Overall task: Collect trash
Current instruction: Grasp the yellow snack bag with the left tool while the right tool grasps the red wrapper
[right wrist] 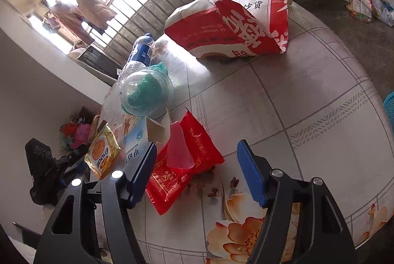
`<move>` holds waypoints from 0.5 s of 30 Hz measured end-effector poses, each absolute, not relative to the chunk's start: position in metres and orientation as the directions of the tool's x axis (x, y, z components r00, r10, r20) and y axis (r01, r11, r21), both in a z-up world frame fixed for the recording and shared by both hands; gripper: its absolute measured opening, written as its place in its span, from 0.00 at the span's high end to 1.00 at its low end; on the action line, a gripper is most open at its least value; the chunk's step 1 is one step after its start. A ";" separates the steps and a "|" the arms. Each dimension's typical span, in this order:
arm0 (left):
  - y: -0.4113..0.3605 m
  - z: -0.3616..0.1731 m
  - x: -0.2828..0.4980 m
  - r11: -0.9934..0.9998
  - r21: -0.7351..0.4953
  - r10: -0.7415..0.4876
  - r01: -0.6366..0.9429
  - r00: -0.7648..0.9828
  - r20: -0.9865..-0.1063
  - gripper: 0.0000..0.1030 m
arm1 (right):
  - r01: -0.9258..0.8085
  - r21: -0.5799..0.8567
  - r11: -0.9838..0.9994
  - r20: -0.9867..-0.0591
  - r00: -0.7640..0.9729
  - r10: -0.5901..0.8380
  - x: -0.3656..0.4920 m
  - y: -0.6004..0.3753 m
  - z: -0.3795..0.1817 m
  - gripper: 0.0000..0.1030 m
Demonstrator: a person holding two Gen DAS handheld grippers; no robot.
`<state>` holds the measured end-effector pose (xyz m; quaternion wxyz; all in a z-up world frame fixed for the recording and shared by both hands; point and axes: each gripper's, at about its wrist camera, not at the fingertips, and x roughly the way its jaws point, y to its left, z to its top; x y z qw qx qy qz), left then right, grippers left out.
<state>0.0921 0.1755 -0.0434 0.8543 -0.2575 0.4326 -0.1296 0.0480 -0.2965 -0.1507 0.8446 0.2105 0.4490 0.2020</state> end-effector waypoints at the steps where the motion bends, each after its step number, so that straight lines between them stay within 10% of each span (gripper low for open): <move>1: 0.177 -0.050 0.094 0.820 -0.573 -0.460 -0.013 0.581 -0.671 0.50 | -0.155 0.532 0.832 -0.677 0.511 0.529 0.050 -0.295 -0.152 0.37; 8: 0.175 -0.056 0.090 0.816 -0.577 -0.459 -0.010 0.595 -0.660 0.73 | -0.175 0.483 0.858 -0.707 0.501 0.500 0.055 -0.291 -0.155 0.49; 15: 0.181 -0.037 0.082 0.810 -0.585 -0.464 0.024 0.636 -0.616 0.89 | -0.179 0.492 0.852 -0.706 0.492 0.510 0.054 -0.300 -0.160 0.83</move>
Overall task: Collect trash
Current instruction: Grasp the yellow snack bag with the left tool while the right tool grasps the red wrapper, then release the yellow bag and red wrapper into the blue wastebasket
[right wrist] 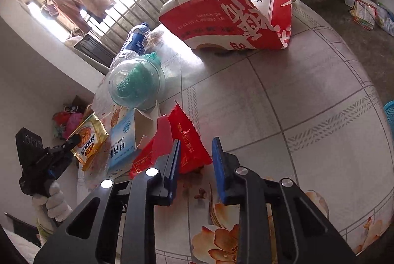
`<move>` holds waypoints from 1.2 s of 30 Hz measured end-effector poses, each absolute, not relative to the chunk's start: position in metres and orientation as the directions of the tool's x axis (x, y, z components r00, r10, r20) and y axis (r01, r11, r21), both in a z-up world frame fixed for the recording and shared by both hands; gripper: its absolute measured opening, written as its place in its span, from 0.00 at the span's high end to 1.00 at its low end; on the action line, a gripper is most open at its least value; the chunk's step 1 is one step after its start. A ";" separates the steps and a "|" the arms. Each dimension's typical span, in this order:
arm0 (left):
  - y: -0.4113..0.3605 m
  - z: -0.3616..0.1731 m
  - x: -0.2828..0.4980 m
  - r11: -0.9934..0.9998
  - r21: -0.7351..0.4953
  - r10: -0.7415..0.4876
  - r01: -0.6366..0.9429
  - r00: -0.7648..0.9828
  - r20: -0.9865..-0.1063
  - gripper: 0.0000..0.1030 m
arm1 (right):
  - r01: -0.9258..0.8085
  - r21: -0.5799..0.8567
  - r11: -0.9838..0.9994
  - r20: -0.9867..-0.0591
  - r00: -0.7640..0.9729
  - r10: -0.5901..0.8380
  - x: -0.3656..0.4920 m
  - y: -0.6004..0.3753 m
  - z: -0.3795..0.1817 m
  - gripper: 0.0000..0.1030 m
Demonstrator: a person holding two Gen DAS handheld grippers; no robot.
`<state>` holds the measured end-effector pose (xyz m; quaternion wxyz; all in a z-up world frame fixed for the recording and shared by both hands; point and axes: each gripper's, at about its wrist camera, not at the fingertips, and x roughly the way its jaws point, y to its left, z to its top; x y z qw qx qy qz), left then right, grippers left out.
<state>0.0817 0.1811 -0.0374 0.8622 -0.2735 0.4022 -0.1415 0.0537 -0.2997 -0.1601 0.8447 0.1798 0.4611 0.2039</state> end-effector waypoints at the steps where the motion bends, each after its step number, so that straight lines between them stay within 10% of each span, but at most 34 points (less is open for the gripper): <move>1: 0.182 -0.036 0.080 0.807 -0.590 -0.467 0.029 0.642 -0.608 0.91 | -0.177 0.493 0.852 -0.704 0.493 0.510 0.053 -0.301 -0.161 0.86; 36: 0.058 0.067 0.090 0.736 -0.529 -0.669 0.422 0.572 -0.474 0.93 | -0.118 0.526 0.842 -0.475 0.780 0.407 -0.009 -0.412 -0.085 0.97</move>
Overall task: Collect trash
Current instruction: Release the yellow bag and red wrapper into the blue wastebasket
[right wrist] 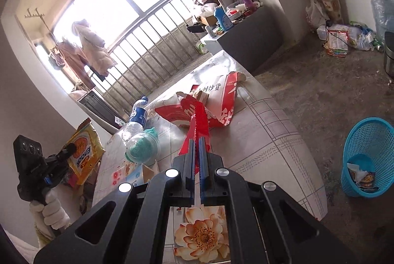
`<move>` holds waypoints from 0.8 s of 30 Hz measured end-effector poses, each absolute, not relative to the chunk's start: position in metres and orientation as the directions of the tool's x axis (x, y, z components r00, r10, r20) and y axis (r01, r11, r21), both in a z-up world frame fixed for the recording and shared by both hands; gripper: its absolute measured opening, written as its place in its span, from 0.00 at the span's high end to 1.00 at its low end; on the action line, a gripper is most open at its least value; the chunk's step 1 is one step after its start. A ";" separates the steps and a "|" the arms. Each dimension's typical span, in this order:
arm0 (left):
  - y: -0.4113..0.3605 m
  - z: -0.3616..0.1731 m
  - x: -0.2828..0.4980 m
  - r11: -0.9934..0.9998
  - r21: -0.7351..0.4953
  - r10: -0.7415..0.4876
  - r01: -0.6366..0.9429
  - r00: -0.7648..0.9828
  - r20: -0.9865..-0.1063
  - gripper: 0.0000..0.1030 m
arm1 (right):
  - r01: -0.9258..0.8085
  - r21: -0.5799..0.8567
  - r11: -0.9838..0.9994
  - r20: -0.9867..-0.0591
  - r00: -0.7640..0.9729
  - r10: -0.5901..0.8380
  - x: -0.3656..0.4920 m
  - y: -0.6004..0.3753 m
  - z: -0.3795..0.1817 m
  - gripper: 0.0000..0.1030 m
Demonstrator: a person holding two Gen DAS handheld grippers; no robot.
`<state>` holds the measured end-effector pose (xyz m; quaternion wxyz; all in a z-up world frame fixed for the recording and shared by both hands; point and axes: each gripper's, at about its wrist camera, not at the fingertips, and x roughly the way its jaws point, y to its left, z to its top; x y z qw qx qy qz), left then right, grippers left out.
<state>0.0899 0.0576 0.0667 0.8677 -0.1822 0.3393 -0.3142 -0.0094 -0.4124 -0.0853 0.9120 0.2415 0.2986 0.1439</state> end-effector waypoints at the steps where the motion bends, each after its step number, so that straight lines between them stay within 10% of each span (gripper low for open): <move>1: 0.044 0.069 0.094 0.731 -0.524 -0.678 0.438 0.555 -0.482 0.93 | -0.102 0.528 0.843 -0.470 0.792 0.390 -0.013 -0.421 -0.084 0.97; 24: -0.409 -0.025 0.154 0.555 -0.322 -0.619 0.767 0.123 -0.776 0.93 | 0.551 0.544 0.633 -0.618 0.773 -0.142 -0.036 -0.675 -0.188 0.97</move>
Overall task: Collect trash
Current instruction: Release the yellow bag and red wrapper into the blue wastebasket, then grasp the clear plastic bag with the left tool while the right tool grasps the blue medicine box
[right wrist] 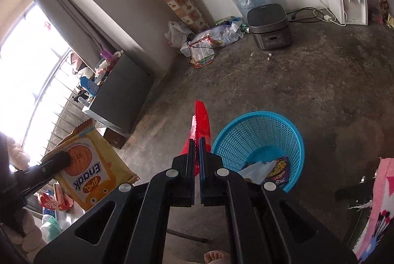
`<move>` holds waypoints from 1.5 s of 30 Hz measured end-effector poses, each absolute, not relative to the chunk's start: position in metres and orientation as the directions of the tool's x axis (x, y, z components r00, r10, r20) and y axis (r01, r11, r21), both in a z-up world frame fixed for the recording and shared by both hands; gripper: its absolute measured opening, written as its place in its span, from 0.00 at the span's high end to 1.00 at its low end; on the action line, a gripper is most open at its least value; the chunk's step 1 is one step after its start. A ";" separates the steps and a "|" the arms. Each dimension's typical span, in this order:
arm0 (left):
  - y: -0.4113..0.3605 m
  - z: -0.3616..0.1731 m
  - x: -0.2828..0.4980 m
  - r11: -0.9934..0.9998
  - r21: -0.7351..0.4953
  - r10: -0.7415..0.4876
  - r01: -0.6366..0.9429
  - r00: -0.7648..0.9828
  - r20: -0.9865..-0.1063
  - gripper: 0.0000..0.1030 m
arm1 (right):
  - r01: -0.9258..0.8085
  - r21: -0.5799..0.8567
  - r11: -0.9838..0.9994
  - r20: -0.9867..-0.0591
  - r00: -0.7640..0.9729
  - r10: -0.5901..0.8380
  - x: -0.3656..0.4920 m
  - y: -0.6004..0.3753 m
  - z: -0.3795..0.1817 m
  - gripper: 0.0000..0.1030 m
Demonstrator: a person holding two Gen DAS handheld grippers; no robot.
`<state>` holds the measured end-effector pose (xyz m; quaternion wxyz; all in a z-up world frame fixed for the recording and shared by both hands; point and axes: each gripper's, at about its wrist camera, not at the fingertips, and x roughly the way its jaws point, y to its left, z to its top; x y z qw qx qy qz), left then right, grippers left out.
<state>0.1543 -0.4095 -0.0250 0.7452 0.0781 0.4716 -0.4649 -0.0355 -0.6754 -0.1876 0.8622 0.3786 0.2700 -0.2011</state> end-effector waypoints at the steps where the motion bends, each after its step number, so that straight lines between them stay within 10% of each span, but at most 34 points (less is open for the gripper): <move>1: -0.423 -0.035 0.156 0.552 -0.311 -0.603 0.773 0.113 -0.790 0.93 | 0.572 0.546 0.613 -0.633 0.760 -0.146 -0.030 -0.685 -0.197 0.97; 6: -0.480 -0.093 0.171 0.554 -0.272 -0.535 0.787 0.086 -0.840 0.88 | 0.662 0.515 0.544 -0.701 0.691 -0.177 -0.008 -0.721 -0.241 0.97; 9: -0.505 -0.126 0.182 0.559 -0.278 -0.491 0.781 0.041 -0.870 0.54 | 0.718 0.486 0.499 -0.751 0.635 -0.181 0.003 -0.741 -0.273 0.95; 13: -0.506 -0.143 0.192 0.592 -0.286 -0.477 0.753 0.042 -0.878 0.53 | 0.762 0.473 0.443 -0.793 0.587 -0.164 0.002 -0.755 -0.304 0.73; 20: -0.484 -0.097 0.186 0.582 -0.286 -0.557 0.761 0.116 -0.822 0.44 | 0.745 0.456 0.486 -0.781 0.597 -0.183 -0.011 -0.736 -0.294 0.68; 29: -0.421 0.008 0.156 0.532 -0.288 -0.708 0.797 0.232 -0.667 0.28 | 0.633 0.399 0.664 -0.650 0.705 -0.282 -0.015 -0.684 -0.198 0.51; 37: -0.307 0.088 0.128 0.550 -0.289 -0.784 0.784 0.366 -0.502 0.12 | 0.493 0.272 0.826 -0.437 0.828 -0.351 -0.030 -0.594 -0.099 0.15; 45: -0.194 0.111 0.117 0.661 -0.285 -0.728 0.694 0.501 -0.468 0.09 | 0.356 0.128 0.926 -0.332 0.895 -0.298 -0.036 -0.502 -0.051 0.06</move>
